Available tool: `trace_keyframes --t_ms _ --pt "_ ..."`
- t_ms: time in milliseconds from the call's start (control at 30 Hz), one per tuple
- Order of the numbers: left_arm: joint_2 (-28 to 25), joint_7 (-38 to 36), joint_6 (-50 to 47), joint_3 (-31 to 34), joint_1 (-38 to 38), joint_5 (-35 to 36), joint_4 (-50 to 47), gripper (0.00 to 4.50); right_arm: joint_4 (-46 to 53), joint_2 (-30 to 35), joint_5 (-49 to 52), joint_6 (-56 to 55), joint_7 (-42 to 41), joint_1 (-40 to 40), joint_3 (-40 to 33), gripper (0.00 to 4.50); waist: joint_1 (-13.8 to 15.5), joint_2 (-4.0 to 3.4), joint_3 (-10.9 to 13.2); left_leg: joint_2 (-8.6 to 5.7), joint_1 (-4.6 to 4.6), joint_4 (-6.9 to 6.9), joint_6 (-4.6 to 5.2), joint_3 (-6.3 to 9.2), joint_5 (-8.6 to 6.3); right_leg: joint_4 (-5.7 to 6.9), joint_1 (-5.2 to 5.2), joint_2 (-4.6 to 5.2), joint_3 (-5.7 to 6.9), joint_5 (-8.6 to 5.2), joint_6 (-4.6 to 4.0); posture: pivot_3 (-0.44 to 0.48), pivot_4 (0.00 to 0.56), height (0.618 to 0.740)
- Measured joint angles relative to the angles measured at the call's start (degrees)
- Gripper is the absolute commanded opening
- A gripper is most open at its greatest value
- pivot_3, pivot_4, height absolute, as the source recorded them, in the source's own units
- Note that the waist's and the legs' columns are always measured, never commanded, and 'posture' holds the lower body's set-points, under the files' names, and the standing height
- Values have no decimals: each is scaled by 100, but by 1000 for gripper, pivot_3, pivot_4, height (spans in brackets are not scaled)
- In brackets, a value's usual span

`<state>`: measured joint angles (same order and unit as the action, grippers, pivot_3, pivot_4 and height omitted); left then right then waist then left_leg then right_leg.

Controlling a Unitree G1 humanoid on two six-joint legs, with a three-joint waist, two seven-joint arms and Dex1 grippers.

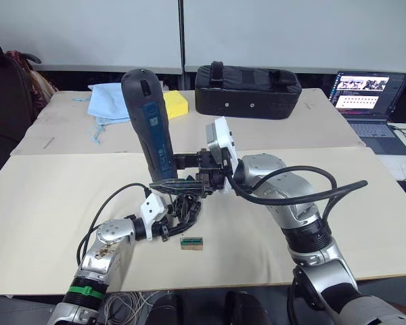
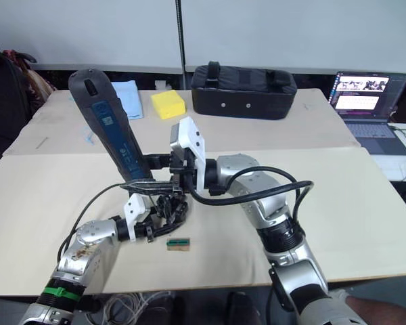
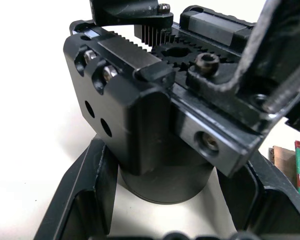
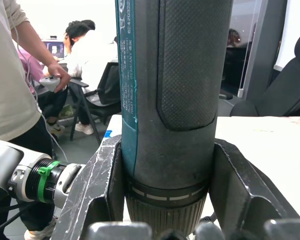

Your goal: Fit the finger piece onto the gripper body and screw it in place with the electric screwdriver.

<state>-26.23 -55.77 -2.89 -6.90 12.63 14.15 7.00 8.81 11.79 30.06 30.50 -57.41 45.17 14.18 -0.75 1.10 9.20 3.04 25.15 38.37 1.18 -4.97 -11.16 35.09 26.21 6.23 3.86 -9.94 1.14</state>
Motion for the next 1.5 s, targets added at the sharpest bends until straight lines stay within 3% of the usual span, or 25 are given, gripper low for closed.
trace_keyframes --t_ms 1500 --pt "2 29 -99 0 -60 25 -85 2319 -151 28 24 263 244 203 33 1925 -4 0 0 0 0 -2 0 -3 0 0 0 0 1 5 8 0 150 740"
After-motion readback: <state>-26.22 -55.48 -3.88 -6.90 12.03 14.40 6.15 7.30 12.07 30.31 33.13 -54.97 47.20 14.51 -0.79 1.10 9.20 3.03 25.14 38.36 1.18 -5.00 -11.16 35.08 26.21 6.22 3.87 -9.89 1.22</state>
